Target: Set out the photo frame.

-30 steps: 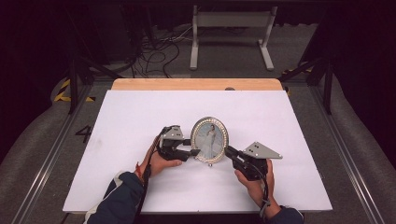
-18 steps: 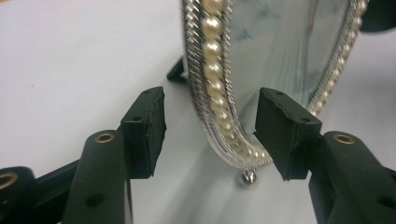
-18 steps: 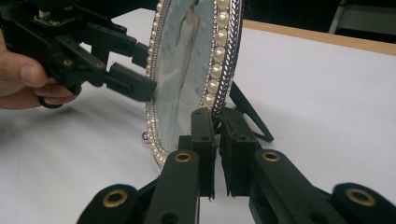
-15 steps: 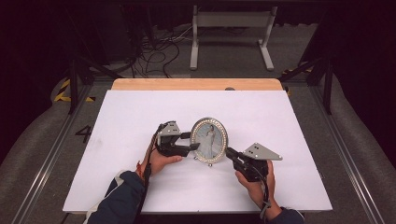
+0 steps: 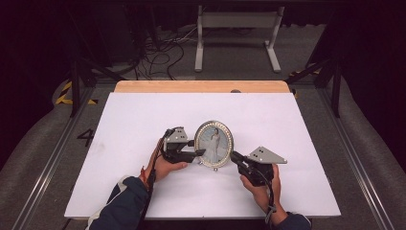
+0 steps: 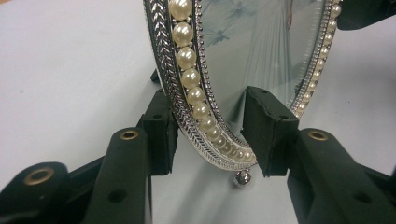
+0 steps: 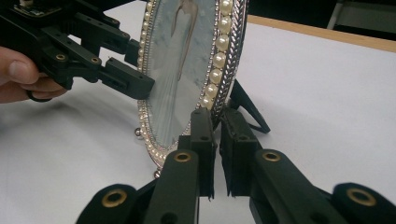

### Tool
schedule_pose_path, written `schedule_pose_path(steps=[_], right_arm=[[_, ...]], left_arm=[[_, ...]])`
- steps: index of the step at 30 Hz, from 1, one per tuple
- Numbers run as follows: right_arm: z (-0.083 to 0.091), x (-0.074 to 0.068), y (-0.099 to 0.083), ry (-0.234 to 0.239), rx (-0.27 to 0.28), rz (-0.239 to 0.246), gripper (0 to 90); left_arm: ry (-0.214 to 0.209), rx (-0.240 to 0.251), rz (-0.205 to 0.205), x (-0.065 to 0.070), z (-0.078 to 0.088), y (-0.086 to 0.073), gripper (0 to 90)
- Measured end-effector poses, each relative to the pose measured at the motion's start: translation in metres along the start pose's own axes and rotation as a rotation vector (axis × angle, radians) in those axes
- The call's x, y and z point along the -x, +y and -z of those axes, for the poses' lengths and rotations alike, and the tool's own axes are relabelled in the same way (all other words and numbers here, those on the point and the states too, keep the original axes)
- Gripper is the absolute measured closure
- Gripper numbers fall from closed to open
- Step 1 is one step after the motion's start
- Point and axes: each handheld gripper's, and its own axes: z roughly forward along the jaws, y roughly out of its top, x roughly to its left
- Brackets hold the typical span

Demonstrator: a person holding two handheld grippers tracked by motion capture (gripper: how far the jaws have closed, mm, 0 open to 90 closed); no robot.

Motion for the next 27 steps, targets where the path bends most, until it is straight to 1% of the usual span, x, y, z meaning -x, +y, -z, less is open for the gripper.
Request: schedule_pose_path(steps=[5,7,11,15,20,22,25,26,27], right_arm=[[-0.004,0.000,0.001,0.002,-0.002,-0.002,83.4],[-0.005,0.001,0.002,0.006,-0.002,-0.002,83.4],[-0.007,0.002,0.003,0.005,-0.002,0.002,83.2],[-0.010,0.003,0.004,0.003,-0.007,0.006,82.9],[-0.014,0.005,0.006,0.004,-0.006,0.012,82.8],[-0.014,0.005,0.006,0.008,-0.004,0.014,83.0],[-0.014,0.004,0.006,0.002,-0.006,0.018,83.3],[-0.014,0.004,0.006,0.001,-0.009,0.015,83.6],[-0.013,0.004,0.006,0.000,-0.009,0.017,83.8]], left_arm=[[0.047,-0.031,-0.026,0.007,0.003,-0.001,57.2],[0.051,-0.031,-0.016,0.008,0.004,-0.002,57.8],[0.067,-0.029,-0.010,0.011,0.006,-0.004,58.7],[0.064,-0.037,-0.014,0.013,0.009,-0.006,58.2],[0.071,-0.055,-0.032,0.017,0.013,-0.008,59.5],[0.071,-0.058,-0.029,0.017,0.014,-0.009,59.5],[0.064,-0.052,-0.033,0.017,0.014,-0.008,56.2],[0.053,-0.047,-0.033,0.016,0.014,-0.007,56.2],[0.040,-0.035,-0.029,0.015,0.015,-0.007,54.1]])
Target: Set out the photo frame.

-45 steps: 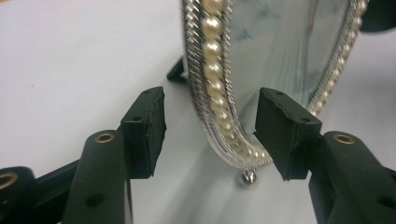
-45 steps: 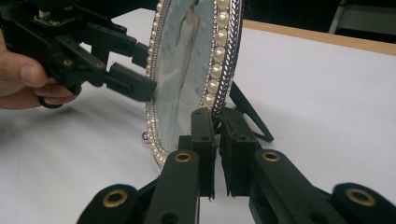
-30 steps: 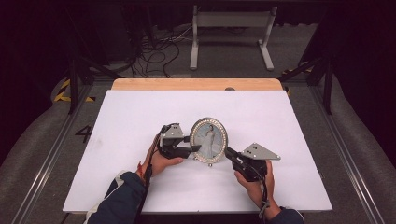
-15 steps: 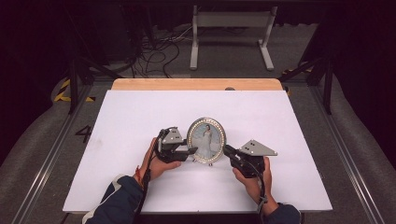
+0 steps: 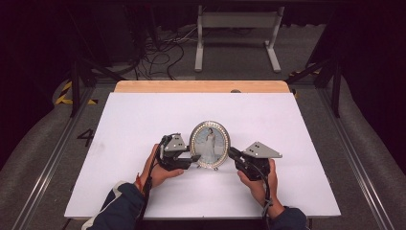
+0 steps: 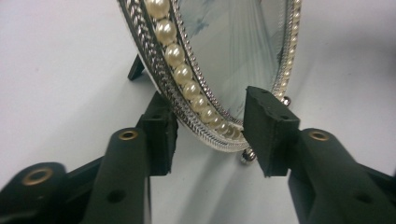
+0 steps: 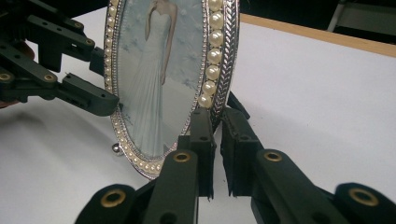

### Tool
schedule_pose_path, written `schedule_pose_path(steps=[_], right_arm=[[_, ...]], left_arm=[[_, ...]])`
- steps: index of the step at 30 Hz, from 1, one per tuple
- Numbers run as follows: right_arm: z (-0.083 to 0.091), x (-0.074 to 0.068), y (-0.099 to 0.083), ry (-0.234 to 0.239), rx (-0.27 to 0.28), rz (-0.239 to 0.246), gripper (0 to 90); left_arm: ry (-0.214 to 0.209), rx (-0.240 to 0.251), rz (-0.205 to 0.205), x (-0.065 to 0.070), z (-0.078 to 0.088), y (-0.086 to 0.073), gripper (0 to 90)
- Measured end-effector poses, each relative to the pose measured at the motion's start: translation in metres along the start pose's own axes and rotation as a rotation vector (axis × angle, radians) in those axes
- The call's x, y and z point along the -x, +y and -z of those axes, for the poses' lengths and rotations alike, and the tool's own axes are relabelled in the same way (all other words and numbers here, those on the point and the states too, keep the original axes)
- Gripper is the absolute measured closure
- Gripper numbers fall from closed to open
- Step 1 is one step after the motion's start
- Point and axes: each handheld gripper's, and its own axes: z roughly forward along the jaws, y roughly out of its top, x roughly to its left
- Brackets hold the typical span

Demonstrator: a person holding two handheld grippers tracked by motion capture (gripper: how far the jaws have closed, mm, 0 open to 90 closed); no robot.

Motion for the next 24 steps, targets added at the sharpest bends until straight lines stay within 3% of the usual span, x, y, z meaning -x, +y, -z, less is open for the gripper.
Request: schedule_pose_path(steps=[7,12,24], right_arm=[[0.006,-0.001,-0.001,-0.001,0.006,0.001,84.8],[0.004,-0.004,-0.001,0.000,0.000,0.018,85.5],[-0.001,-0.004,0.000,0.008,-0.006,0.031,87.2]], left_arm=[[-0.002,0.070,0.019,-0.007,0.008,0.004,55.6],[0.011,0.071,0.019,-0.008,0.010,0.004,66.8],[0.006,0.079,0.031,-0.005,0.012,0.001,68.7]])
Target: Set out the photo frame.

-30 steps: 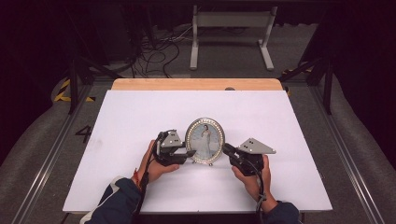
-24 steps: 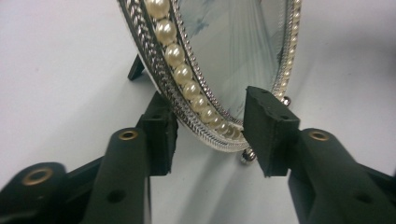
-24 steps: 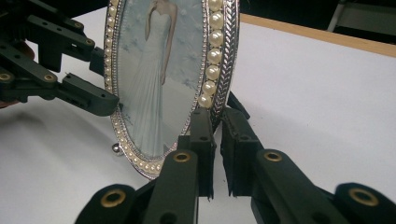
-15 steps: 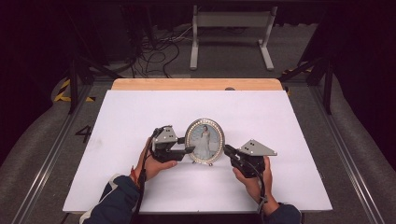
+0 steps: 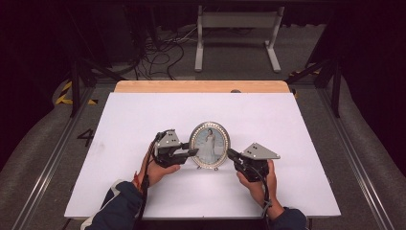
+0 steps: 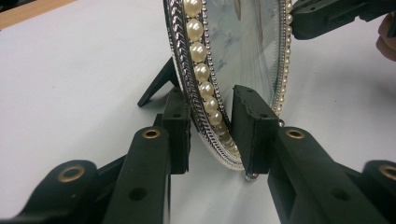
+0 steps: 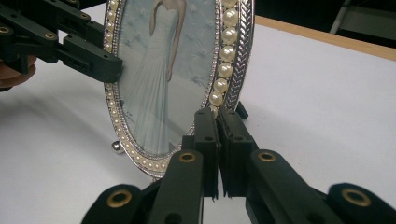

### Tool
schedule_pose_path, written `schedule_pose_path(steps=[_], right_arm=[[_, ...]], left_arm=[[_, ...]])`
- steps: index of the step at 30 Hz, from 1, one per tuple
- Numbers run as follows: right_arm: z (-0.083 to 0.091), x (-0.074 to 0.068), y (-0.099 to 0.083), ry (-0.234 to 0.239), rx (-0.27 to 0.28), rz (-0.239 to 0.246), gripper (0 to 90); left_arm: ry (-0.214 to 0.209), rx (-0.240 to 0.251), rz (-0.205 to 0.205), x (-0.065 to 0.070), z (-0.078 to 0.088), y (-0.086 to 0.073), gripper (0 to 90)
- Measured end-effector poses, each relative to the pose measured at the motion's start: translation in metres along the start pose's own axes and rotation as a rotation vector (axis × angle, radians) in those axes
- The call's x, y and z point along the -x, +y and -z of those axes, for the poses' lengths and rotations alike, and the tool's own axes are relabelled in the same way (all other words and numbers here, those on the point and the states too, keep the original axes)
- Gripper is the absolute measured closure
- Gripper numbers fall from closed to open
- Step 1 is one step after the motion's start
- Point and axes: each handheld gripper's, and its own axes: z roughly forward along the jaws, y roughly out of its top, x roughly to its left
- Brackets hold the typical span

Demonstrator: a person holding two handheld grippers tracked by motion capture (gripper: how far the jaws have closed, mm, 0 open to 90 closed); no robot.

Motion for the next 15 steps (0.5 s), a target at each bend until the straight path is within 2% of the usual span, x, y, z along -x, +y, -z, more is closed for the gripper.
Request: schedule_pose_path(steps=[11,13,15], right_arm=[[-0.0020,-0.0009,0.0017,0.002,0.003,0.016,87.4],[-0.0019,-0.0011,0.0016,-0.001,0.001,0.024,87.3],[-0.0020,-0.0021,0.0014,-0.013,0.002,0.052,87.3]], left_arm=[[0.001,-0.003,0.001,0.0001,0.0006,-0.0009,68.5],[0.001,-0.003,0.001,0.0001,0.0005,-0.0008,68.5],[0.000,-0.004,-0.001,0.0000,0.0005,-0.0005,68.5]])
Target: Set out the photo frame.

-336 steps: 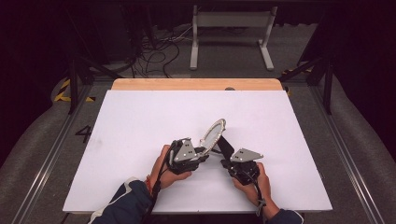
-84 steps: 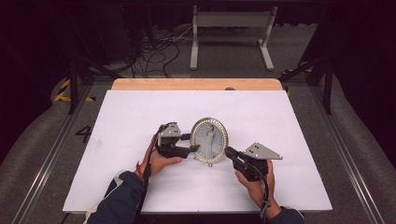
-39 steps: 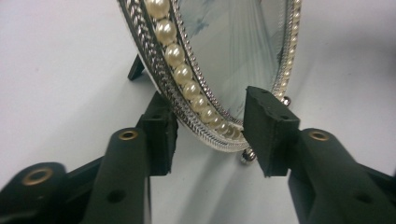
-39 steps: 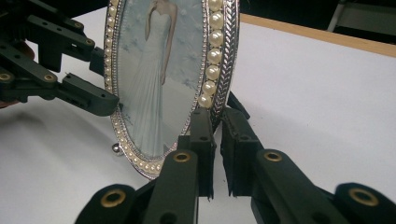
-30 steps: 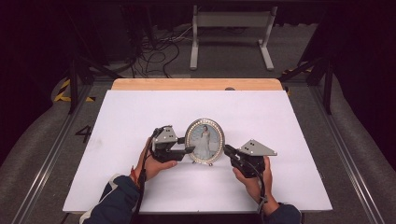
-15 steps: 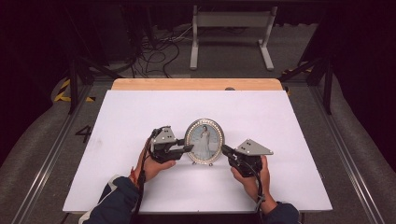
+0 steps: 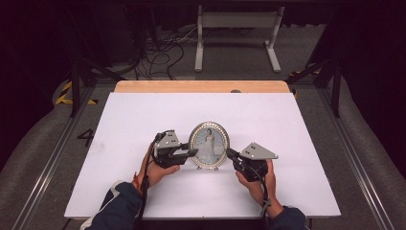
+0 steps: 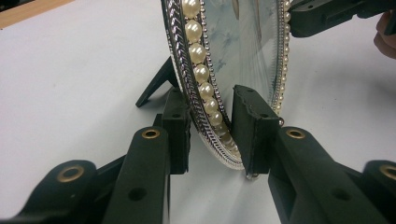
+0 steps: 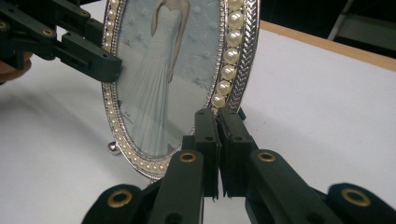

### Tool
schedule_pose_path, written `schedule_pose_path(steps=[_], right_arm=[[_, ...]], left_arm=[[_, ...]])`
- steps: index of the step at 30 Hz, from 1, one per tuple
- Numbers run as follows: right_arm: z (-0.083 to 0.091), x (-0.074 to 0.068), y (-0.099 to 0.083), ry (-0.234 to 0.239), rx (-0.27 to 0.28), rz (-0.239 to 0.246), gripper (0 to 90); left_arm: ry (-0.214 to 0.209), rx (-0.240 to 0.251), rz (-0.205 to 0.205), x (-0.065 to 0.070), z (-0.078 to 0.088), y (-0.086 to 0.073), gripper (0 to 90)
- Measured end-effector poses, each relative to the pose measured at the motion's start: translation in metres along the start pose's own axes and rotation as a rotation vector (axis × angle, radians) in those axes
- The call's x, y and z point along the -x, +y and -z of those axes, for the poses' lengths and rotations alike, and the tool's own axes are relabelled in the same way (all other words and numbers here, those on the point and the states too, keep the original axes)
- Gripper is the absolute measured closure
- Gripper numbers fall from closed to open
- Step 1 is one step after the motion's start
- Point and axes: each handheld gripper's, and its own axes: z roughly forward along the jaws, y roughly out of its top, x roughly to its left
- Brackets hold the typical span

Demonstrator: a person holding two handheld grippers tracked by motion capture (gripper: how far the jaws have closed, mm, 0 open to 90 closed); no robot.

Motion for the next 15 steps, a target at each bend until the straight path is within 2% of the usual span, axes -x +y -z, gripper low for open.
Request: schedule_pose_path(steps=[15], right_arm=[[-0.0002,-0.0008,-0.0015,-0.002,-0.011,0.014,87.2]], left_arm=[[0.003,0.000,0.002,0.0016,0.0012,-0.0010,68.4]])
